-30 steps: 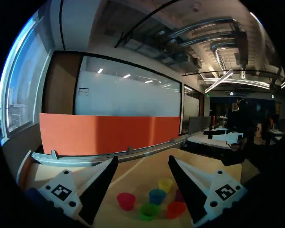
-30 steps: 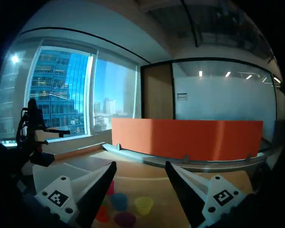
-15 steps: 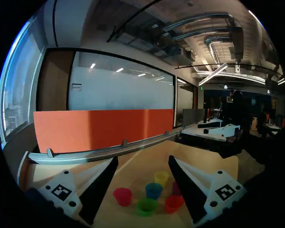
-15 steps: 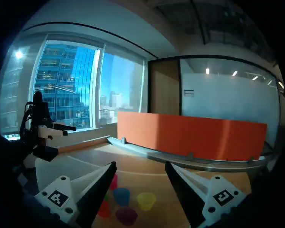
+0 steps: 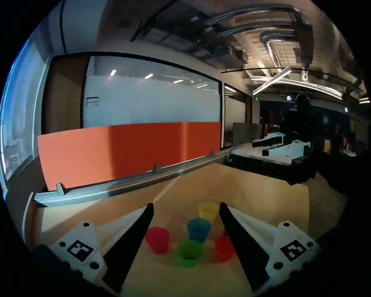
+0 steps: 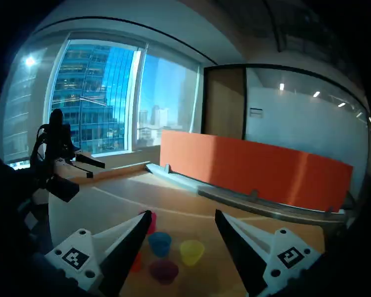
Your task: Pour water
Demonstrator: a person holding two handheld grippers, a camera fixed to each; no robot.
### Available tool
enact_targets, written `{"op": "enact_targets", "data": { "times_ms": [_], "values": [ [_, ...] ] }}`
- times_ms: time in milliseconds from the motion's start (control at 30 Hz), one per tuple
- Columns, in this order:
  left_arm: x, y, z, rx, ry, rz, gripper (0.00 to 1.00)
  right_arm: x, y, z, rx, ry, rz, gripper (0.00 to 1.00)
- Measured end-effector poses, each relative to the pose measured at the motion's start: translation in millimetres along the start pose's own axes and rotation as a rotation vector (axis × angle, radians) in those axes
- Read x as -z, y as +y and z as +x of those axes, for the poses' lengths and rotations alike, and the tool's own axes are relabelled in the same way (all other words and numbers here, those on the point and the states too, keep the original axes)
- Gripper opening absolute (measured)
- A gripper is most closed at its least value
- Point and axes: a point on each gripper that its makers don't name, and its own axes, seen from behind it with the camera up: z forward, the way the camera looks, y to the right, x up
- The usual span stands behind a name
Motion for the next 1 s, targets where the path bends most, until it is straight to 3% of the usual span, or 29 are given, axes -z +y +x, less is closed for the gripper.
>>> {"op": "enact_targets", "data": {
  "times_ms": [467, 1000],
  "values": [
    [-13.7, 2.3, -54, 0.001, -0.089, -0.023, 0.98, -9.9, -11, -35, 0.031, -0.095, 0.052, 0.99],
    [-34.7, 5.5, -114, -0.021, -0.209, -0.06, 0.98, -40.7, -17, -76, 0.058, -0.181, 0.105, 0.99]
  ]
}}
